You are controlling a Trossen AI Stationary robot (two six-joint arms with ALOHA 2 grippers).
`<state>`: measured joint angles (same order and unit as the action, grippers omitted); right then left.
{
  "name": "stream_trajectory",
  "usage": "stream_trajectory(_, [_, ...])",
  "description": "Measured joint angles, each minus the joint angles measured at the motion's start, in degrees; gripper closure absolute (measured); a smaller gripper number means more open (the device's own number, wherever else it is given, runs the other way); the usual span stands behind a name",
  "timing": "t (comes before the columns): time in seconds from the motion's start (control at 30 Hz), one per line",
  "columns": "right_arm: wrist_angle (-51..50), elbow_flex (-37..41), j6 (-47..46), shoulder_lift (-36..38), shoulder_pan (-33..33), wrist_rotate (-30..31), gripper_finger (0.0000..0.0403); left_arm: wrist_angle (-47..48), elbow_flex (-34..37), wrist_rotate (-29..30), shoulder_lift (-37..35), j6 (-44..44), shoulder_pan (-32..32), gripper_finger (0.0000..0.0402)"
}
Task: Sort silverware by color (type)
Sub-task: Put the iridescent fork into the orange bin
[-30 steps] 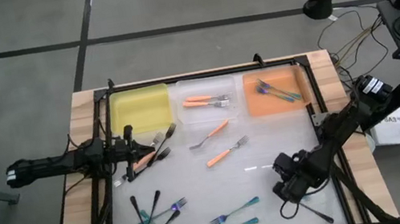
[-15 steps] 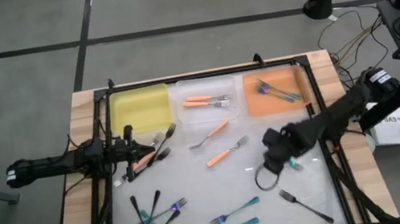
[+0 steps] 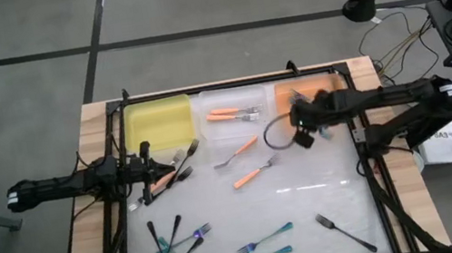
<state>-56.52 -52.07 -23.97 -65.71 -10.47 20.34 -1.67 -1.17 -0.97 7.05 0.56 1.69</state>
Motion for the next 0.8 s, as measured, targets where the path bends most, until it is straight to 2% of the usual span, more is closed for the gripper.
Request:
stream_trajectory(0.17, [5.0, 0.0, 13.4, 0.0, -7.9, 0.4, 0.0392, 0.0, 0.0, 0.0, 0.0, 0.0, 0.0, 0.0402])
stream_trajectory(0.47, [6.1, -3.2, 25.6, -1.7, -16.4, 0.7, 0.0391, 0.0, 0.0, 0.0, 0.0, 0.0, 0.0, 0.0402])
stream_trajectory(0.8, [5.8, -3.2, 25.2, -9.1, -18.4, 0.7, 0.039, 0.0, 0.0, 0.0, 0.0, 0.0, 0.0, 0.0402])
